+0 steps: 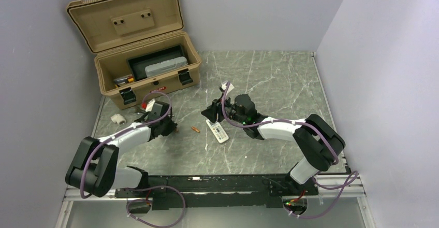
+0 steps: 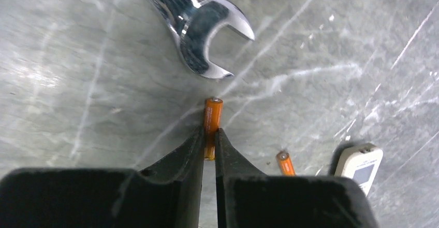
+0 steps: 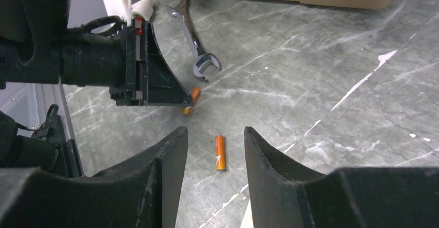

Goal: Load the batteries into the remote control
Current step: Move the battery to the center of the board.

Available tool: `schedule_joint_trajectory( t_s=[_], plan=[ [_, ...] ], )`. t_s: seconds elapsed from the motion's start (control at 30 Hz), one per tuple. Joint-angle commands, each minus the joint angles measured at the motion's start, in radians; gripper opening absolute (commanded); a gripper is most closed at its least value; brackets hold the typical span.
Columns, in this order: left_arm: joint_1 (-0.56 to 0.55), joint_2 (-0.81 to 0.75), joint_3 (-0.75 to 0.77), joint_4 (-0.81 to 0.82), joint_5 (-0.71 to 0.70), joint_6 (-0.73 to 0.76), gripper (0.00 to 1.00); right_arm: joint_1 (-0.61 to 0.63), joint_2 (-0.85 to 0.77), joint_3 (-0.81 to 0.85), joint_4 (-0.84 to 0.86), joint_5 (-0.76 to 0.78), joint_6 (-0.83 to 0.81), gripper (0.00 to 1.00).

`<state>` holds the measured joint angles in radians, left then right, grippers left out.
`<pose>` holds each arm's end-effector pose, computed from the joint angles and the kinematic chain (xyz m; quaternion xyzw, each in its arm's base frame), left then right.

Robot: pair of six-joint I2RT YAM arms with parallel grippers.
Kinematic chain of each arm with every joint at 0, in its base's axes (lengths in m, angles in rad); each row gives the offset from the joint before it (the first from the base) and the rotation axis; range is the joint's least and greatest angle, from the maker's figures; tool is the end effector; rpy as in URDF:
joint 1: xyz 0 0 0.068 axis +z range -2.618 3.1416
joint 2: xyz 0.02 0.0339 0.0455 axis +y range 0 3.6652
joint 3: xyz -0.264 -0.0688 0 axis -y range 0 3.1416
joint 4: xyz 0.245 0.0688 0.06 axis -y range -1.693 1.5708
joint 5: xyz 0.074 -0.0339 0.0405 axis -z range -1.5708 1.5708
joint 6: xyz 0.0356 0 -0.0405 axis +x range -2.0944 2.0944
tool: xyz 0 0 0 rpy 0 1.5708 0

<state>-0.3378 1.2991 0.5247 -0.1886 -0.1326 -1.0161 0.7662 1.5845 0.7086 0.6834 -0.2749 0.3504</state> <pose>0.2173 -0.0713 0.1497 -0.3354 0.8913 -0.1378 0.2723 0.2331 0.2378 0.2070 -0.2431 0.7301 0.4234 0.4782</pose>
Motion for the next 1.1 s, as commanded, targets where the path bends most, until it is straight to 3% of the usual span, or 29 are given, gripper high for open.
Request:
schedule_joint_trajectory(
  t_s=[0.0,0.33,0.6,0.8,0.97,1.07],
  plan=[
    [-0.066,0.048,-0.003,-0.031,0.004,-0.045,0.17,-0.004,-0.043,-0.003,0.009,-0.015,0.012,0.47],
    [-0.117,0.2,0.146,-0.034,-0.016,0.013,0.21,-0.004,-0.071,-0.01,-0.03,-0.003,0.002,0.47],
    [-0.119,0.135,0.122,-0.073,-0.058,0.013,0.36,-0.004,-0.11,-0.015,-0.079,0.035,-0.04,0.47],
    [-0.119,0.067,0.13,-0.113,-0.089,0.022,0.42,-0.005,-0.121,0.018,-0.129,0.043,-0.074,0.48],
    [-0.121,-0.046,0.164,-0.183,-0.131,0.047,0.46,-0.004,-0.146,0.078,-0.3,0.115,-0.085,0.5],
    [-0.122,-0.143,0.177,-0.223,-0.153,0.08,0.56,-0.013,-0.13,0.166,-0.505,0.178,-0.044,0.54]
  ],
)
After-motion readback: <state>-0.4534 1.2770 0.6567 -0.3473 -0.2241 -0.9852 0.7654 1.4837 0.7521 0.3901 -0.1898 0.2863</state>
